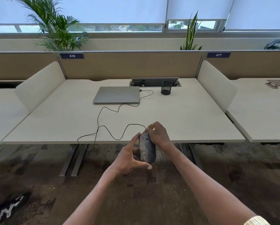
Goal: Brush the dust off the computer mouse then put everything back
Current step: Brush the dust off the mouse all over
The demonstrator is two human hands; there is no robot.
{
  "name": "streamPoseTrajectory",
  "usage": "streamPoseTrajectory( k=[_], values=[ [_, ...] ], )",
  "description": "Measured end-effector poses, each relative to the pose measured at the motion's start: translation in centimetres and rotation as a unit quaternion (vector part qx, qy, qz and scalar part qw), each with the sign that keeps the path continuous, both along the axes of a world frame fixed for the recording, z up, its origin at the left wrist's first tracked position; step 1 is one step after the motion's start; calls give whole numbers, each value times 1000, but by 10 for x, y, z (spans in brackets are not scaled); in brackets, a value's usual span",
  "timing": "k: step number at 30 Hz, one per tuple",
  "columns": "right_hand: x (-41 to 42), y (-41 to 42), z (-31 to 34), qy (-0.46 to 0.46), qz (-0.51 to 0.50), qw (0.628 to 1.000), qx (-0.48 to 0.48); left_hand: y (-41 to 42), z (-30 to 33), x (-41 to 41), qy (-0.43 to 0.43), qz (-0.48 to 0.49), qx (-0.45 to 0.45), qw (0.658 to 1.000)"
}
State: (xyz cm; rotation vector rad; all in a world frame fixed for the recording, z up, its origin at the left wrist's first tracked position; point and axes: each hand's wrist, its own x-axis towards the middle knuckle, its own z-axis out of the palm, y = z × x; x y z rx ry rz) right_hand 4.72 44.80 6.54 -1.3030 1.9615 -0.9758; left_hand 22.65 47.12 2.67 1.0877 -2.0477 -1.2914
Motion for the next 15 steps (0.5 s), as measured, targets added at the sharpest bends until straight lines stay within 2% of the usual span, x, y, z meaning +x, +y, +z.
streamPoseTrajectory(
  k=[6, 10, 15],
  values=[
    [2, -1, -5, 12, -68, 998, 2, 11, -3, 3, 23, 36, -13, 999],
    [5, -4, -7, 23, -123, 991, 46, 32, -11, -8, 40, 131, -43, 990],
    [6, -1, -10, 48, -142, 985, 86, 51, -23, -31, 82, 245, -95, 961]
  ],
)
